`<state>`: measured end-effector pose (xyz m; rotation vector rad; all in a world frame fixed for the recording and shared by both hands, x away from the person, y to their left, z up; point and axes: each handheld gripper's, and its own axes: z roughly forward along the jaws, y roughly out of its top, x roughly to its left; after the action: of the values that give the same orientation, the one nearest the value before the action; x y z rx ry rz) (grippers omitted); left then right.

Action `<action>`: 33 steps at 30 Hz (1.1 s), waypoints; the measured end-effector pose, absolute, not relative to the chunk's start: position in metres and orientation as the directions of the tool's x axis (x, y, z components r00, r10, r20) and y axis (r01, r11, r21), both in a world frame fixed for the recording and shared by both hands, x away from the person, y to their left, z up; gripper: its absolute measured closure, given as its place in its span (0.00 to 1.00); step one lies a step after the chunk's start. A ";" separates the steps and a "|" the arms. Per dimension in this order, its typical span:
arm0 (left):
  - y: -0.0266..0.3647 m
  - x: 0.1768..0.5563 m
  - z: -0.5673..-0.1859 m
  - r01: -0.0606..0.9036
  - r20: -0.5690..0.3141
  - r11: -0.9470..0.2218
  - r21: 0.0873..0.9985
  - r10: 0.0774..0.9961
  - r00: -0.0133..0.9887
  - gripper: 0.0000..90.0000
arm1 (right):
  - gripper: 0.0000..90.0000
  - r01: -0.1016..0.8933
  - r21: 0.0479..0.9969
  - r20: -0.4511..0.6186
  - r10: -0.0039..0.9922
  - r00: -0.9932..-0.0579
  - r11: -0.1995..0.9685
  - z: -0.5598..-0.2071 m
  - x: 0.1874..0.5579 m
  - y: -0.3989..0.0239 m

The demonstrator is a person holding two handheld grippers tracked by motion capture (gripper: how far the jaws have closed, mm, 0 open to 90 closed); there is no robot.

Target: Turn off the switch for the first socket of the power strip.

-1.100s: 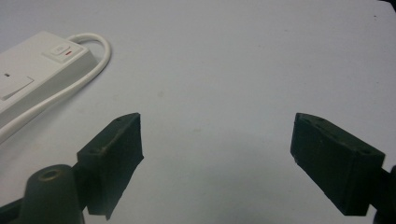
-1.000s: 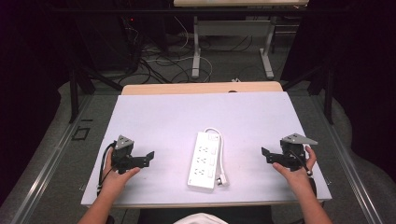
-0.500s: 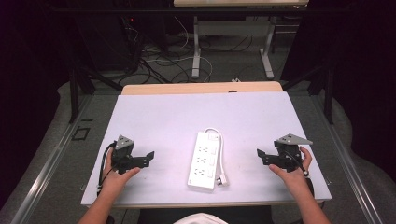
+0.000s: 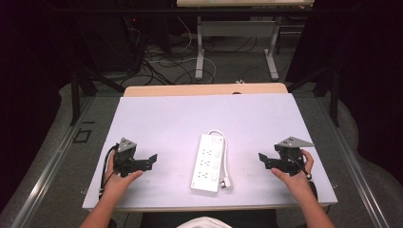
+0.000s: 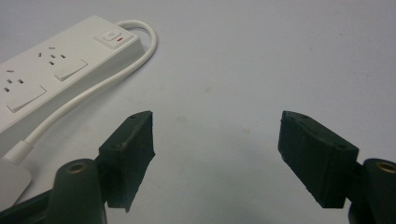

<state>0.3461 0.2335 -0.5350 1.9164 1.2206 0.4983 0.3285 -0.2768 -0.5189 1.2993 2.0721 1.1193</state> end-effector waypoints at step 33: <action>0.233 0.346 -0.535 0.584 -0.095 -0.217 0.783 0.885 0.456 0.07 | 0.48 0.519 0.794 0.030 0.832 -0.554 0.318 -0.513 0.325 -0.261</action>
<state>0.3460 0.2335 -0.5353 1.9176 1.2313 0.4840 0.3254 -0.2606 -0.5128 1.2007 2.2041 1.1103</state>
